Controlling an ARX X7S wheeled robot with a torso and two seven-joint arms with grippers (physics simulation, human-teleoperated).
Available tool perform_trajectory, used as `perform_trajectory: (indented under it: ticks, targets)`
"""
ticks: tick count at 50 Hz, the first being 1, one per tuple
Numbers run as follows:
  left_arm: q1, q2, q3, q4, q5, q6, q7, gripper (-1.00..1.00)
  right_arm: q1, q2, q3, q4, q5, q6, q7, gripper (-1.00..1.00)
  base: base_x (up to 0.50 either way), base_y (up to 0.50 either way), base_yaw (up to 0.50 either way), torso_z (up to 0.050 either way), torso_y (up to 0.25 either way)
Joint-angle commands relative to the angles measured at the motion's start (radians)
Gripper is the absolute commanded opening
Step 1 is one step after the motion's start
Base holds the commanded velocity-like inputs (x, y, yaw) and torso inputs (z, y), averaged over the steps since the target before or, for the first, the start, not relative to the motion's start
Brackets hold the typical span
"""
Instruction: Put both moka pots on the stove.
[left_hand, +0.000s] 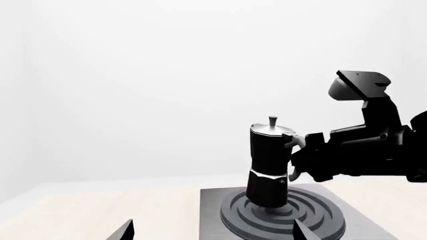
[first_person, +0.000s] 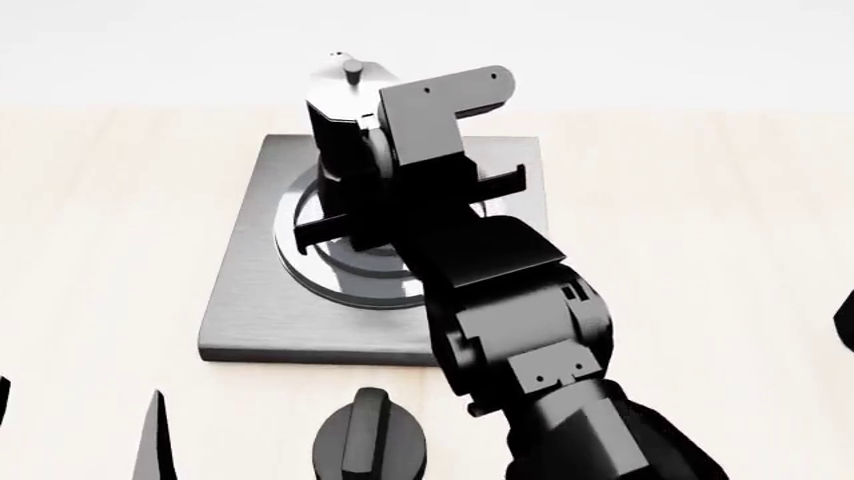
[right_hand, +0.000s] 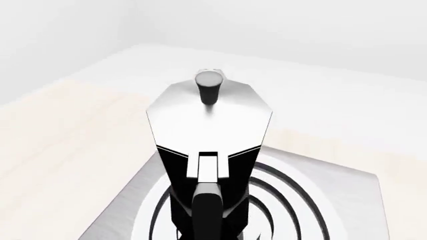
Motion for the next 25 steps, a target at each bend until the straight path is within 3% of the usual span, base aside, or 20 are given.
perform_trajectory:
  ticks: [1,25]
  targets:
    - [0.001,-0.001,0.001,-0.001,-0.001,0.004,-0.002,1.0,0.033,-0.004,-0.148,0.063,0.132,-0.086,0.004,-1.0,0.0,0.0,0.0,0.0,0.0]
    - [-0.002,-0.005,0.006,-0.001,-0.005,0.006,-0.006,1.0,0.054,-0.004,-0.535,0.131,0.492,-0.196,0.016,-1.0,0.0,0.0,0.0,0.0,0.0]
